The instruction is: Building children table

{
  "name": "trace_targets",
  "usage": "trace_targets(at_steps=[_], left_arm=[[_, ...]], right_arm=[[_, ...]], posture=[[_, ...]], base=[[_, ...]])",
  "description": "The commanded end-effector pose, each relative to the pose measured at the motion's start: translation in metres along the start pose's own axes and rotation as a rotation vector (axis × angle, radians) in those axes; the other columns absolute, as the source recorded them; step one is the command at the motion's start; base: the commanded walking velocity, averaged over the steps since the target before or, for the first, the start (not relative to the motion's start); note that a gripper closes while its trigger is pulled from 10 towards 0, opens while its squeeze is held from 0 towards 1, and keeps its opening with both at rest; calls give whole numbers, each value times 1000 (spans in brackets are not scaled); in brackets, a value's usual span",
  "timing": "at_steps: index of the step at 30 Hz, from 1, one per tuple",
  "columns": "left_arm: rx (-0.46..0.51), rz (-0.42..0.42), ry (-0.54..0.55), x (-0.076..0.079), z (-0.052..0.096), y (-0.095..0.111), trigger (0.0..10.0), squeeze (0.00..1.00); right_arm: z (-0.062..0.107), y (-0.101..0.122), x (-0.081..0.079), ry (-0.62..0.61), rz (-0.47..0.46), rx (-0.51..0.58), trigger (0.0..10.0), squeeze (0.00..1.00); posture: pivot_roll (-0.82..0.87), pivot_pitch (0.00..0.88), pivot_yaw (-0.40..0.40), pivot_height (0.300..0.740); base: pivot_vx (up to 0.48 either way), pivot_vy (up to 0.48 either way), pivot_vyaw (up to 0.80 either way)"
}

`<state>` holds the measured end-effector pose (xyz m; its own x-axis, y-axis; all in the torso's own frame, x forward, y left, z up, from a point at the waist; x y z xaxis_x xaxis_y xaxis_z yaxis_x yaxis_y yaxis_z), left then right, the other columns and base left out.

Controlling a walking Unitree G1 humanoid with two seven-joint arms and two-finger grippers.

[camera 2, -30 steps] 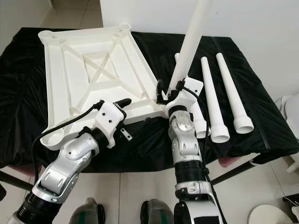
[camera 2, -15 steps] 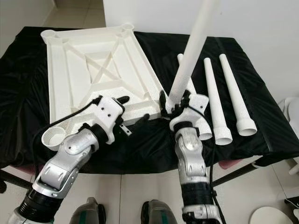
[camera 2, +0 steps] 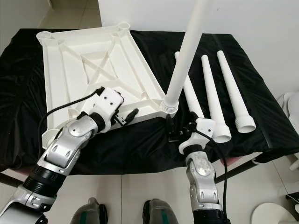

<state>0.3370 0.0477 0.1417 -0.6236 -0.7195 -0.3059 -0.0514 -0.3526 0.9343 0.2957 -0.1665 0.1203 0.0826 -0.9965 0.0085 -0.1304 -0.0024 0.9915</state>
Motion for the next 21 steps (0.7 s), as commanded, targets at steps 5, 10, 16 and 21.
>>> trace_targets(at_steps=[5, 10, 16, 21], left_arm=[[-139, -33, 6, -11, -2, -22, 10000, 0], [-204, -38, 47, -29, 0, -29, 10000, 0], [-264, 14, 85, -47, 1, -32, 10000, 0], [-295, 53, 84, -53, 1, -31, 10000, 0]], right_arm=[[5, 2, 5, -29, 10, 6, 10000, 0], [7, 4, 9, -38, 22, 9, 10000, 0], [5, 5, 8, -31, 27, 14, 10000, 0], [5, 7, 5, -18, 34, 19, 10000, 0]], posture=[[-149, 69, 11, 740], [-150, 69, 13, 740], [-147, 70, 16, 740], [-142, 70, 18, 740]], base=[[0, 0, 0], [0, 0, 0], [0, 0, 0], [0, 0, 0]])
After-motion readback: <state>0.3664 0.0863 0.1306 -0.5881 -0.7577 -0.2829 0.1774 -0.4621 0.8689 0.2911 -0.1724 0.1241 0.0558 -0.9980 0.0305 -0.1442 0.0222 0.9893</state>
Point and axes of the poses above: a point about 5 cm out from each wrist's last joint towards the gripper, its own z axis pointing back from the gripper into the wrist, its own y axis along the axis of the wrist's last joint, x = y × z, the point moved 4 cm from there along -z, pointing out of the wrist towards the gripper, and after that the axes turned 1 degree about -z, right-handed, at the moved point
